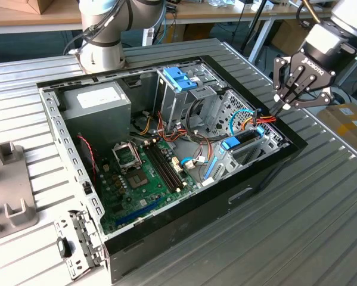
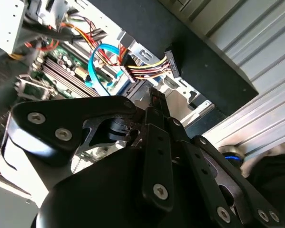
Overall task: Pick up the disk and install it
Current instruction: 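Insert the first disk wire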
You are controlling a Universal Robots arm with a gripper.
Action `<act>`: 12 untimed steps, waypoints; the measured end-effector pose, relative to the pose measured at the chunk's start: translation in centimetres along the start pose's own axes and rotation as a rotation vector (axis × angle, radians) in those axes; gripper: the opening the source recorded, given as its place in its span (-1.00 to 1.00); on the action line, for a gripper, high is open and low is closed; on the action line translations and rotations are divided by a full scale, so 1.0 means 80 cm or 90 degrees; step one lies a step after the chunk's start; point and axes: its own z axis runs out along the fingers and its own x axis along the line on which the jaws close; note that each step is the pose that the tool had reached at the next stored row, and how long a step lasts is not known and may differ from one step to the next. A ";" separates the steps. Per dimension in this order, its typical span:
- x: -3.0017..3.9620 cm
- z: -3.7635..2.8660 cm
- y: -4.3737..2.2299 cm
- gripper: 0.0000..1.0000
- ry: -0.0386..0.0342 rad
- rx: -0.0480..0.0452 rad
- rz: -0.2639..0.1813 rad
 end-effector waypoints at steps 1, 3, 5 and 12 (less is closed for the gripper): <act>0.0001 0.0003 -0.0008 -0.80 0.0036 -0.0016 -0.022; 0.0005 0.0002 -0.0029 -0.80 0.0068 -0.0030 -0.041; 0.0015 -0.0002 -0.0099 -0.80 0.0092 -0.0042 -0.058; 0.0018 -0.0002 -0.0116 -0.80 0.0134 0.0224 -0.059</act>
